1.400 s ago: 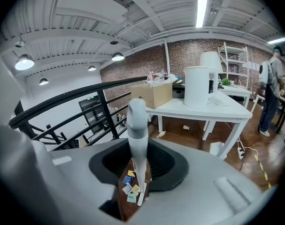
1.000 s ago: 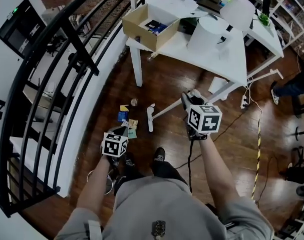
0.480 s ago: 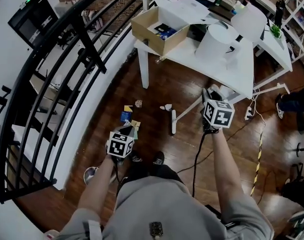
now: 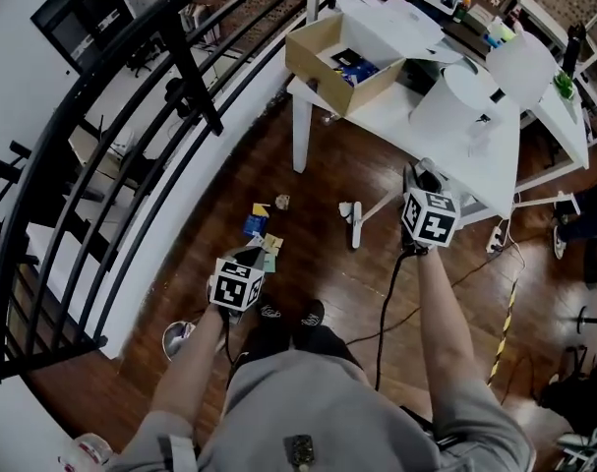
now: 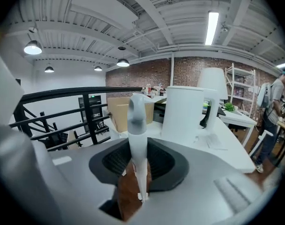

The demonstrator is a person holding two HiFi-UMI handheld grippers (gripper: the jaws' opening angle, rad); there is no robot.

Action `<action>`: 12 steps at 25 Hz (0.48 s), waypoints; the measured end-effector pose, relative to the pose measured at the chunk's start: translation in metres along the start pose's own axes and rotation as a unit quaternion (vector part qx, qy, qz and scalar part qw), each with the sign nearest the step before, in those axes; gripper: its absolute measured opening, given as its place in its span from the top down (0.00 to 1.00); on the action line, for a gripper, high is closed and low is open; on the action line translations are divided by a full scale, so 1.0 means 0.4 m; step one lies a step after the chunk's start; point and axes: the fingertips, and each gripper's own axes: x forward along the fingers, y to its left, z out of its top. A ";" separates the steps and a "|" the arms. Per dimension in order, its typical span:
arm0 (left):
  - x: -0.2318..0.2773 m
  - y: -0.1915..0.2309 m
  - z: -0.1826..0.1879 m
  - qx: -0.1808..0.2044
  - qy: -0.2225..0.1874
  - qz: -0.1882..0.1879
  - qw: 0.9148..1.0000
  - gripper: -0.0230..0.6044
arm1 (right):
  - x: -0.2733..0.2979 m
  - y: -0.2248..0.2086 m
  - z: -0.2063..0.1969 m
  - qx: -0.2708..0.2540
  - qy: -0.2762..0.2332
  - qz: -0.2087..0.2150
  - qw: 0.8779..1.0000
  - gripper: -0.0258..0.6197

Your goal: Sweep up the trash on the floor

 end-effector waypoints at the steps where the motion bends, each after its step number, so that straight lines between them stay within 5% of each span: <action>1: -0.001 0.003 0.000 -0.003 0.000 0.001 1.000 0.95 | 0.016 0.016 -0.008 0.000 0.000 0.008 1.000 0.81; 12: -0.056 0.122 -0.054 -0.050 -0.007 0.030 0.998 0.95 | 0.104 0.368 -0.023 -0.035 0.011 0.141 0.989 0.80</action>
